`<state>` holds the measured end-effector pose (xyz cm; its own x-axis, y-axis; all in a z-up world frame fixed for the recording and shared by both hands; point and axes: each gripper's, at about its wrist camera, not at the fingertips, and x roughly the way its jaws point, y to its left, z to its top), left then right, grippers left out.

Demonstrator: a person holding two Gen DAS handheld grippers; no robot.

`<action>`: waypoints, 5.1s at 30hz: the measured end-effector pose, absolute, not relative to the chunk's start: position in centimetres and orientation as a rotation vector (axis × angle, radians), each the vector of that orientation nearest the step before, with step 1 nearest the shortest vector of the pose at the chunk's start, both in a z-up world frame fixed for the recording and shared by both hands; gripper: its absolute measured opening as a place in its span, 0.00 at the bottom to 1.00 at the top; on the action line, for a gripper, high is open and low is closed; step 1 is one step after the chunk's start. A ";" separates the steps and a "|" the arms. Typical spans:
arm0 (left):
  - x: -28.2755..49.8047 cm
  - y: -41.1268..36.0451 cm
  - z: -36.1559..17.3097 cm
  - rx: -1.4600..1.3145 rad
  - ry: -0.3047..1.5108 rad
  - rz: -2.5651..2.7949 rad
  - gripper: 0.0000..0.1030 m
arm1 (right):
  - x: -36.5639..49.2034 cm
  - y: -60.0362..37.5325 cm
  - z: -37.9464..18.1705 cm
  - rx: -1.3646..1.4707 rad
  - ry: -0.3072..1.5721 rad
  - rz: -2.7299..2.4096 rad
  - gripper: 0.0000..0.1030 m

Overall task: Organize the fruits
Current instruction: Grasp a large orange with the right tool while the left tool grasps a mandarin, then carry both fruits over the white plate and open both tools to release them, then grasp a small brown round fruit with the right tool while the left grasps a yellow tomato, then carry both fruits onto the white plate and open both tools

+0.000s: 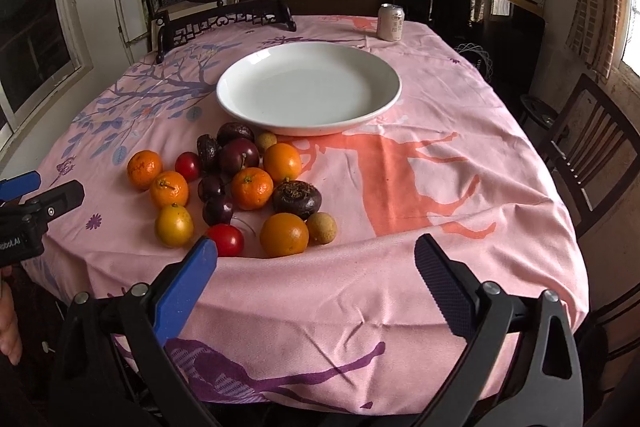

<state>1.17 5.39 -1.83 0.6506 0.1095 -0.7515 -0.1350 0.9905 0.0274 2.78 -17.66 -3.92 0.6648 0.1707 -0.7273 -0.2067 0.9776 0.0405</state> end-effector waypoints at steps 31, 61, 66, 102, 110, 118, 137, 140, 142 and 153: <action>9.8 6.6 -7.7 -0.069 0.960 0.077 0.93 | 5.1 -16.9 -5.7 -0.013 0.914 0.307 0.34; 23.1 -0.4 2.0 -0.084 0.942 -0.159 0.44 | 18.5 -17.6 -0.3 -0.011 0.842 0.371 0.34; 32.6 -2.9 -0.9 -0.106 1.033 -0.129 0.44 | 29.5 -17.5 -2.9 0.011 0.950 0.321 0.34; 3.6 2.4 -2.8 -0.060 0.876 -0.104 0.82 | 7.9 -17.6 -5.6 -0.105 0.960 0.223 0.61; 3.2 2.2 -4.8 -0.068 0.938 -0.125 0.82 | 8.8 -17.5 -7.8 -0.091 0.981 0.197 0.58; 3.6 1.2 -5.8 -0.070 0.977 -0.148 0.82 | 8.3 -17.6 -7.1 -0.070 0.944 0.246 0.23; 6.0 -1.8 -7.1 -0.091 1.001 -0.224 0.35 | 6.9 -20.6 -6.3 0.020 0.921 0.242 0.23; 5.6 -1.6 -5.9 -0.091 0.977 -0.236 0.34 | 6.9 -20.7 -6.3 0.024 0.921 0.250 0.23; 5.5 -1.5 -4.7 -0.086 0.952 -0.245 0.35 | 7.0 -20.8 -6.2 0.026 0.918 0.259 0.23; 20.1 -0.9 0.7 -0.009 0.938 -0.179 0.35 | 15.2 -19.0 -0.9 -0.024 0.847 0.338 0.23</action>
